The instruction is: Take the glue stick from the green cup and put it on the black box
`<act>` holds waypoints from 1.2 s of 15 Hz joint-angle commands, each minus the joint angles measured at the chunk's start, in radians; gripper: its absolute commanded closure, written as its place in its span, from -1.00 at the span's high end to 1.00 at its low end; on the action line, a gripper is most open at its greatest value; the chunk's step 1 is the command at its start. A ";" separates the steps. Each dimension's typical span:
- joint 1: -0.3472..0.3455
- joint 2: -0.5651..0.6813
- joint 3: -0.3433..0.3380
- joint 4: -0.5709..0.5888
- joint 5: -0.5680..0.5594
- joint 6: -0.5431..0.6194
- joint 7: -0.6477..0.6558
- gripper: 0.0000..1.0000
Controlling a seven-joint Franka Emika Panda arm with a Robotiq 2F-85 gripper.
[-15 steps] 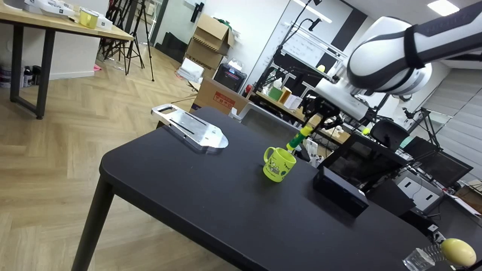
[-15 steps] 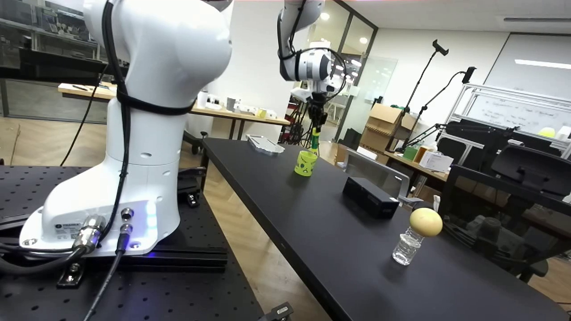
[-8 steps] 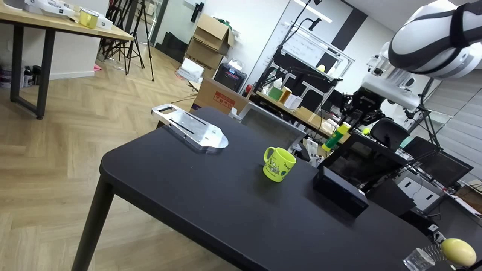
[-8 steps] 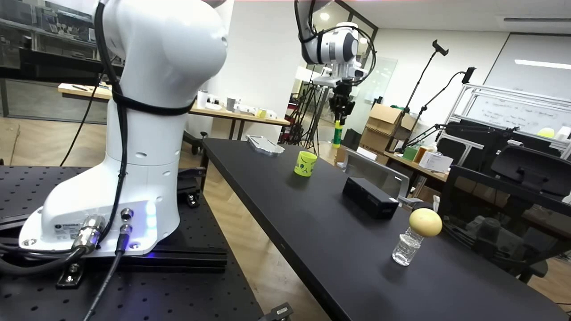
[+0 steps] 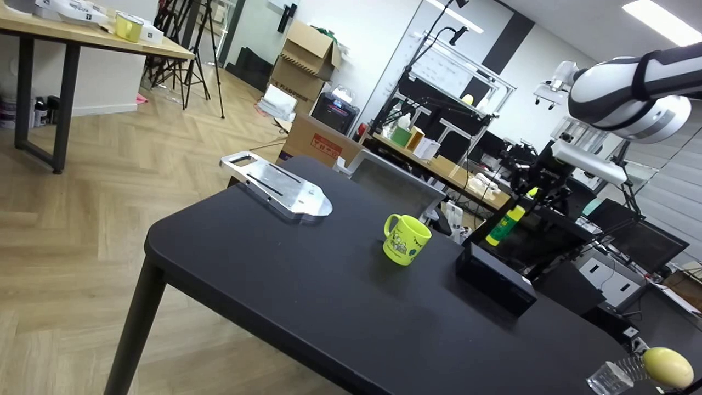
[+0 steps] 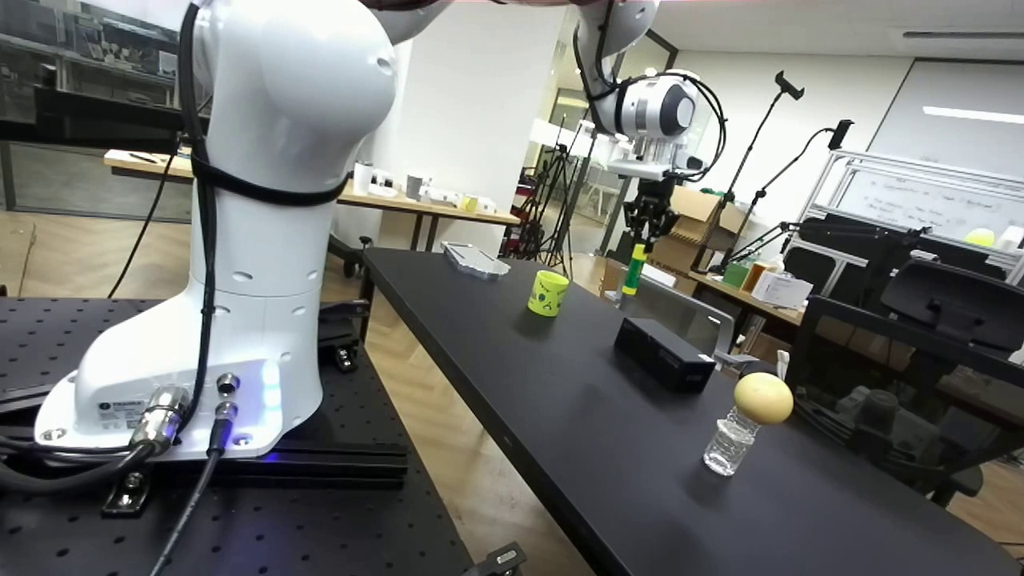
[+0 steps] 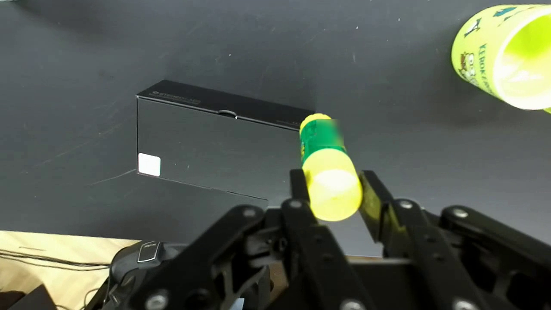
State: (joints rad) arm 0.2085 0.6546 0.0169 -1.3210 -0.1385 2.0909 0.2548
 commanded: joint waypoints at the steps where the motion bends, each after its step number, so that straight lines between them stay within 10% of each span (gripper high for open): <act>1: -0.019 0.116 -0.001 0.199 0.016 -0.093 -0.059 -0.81; 18: -0.079 0.379 -0.014 0.515 0.093 -0.175 -0.046 -0.81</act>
State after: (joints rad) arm 0.1353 0.9825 0.0033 -0.8926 -0.0702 1.9308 0.2027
